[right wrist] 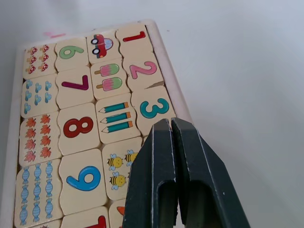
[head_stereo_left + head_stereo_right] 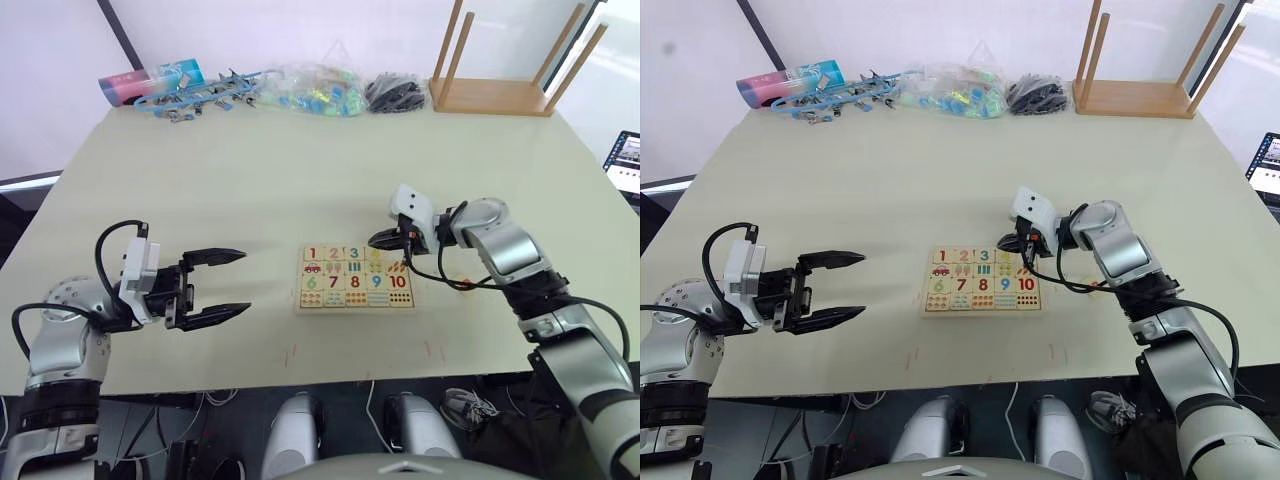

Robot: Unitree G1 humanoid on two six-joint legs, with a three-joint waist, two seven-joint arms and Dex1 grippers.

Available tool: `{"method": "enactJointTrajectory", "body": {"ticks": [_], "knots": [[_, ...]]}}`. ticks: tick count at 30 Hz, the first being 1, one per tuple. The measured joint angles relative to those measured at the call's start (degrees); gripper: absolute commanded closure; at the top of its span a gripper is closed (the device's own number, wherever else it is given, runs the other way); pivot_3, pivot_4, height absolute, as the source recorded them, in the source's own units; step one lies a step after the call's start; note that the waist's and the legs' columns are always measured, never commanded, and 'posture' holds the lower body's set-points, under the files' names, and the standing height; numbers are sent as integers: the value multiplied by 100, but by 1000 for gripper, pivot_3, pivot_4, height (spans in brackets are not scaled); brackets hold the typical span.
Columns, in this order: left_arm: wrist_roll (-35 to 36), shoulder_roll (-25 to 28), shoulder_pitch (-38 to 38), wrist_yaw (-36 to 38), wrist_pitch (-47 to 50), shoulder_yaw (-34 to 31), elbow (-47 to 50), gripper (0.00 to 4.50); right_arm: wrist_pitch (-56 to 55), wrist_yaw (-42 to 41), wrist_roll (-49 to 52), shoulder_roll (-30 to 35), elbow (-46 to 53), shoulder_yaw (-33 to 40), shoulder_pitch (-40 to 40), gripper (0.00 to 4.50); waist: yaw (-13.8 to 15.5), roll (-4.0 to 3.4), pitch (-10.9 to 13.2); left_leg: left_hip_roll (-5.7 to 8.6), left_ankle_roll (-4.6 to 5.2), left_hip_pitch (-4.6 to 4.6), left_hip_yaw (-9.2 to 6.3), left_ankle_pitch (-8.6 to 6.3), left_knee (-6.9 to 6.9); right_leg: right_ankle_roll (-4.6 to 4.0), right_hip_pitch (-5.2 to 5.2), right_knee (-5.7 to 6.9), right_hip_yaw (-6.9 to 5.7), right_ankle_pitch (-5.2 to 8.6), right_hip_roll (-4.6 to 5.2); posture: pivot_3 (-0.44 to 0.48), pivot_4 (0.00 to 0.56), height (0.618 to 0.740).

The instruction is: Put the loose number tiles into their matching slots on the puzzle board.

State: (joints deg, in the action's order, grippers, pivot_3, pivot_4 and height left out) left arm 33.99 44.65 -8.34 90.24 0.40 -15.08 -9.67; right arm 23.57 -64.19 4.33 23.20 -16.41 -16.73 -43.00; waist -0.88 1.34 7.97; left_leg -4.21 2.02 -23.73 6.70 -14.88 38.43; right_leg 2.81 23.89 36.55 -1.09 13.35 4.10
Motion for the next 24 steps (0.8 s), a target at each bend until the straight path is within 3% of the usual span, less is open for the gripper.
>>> {"method": "enactJointTrajectory", "body": {"ticks": [17, 24], "knots": [[-2, -3, -9, -5, 1, 1, 0, 0, -614, 249, 16, -63, -590, 0, 323, 4428, 3, 10, -6, 0, 3, 11, -5, -1, 3, -9, -10, 9, 1, 5, -1, 0, 150, 738], [-25, -74, 209, -261, 8, -12, 23, 0, -467, 371, 405, 42, 287, 433, 957, 4428, 10, 9, -5, 0, -4, 2, -10, 2, -1, 1, -7, 2, -3, 0, -1, 0, 150, 738]]}}
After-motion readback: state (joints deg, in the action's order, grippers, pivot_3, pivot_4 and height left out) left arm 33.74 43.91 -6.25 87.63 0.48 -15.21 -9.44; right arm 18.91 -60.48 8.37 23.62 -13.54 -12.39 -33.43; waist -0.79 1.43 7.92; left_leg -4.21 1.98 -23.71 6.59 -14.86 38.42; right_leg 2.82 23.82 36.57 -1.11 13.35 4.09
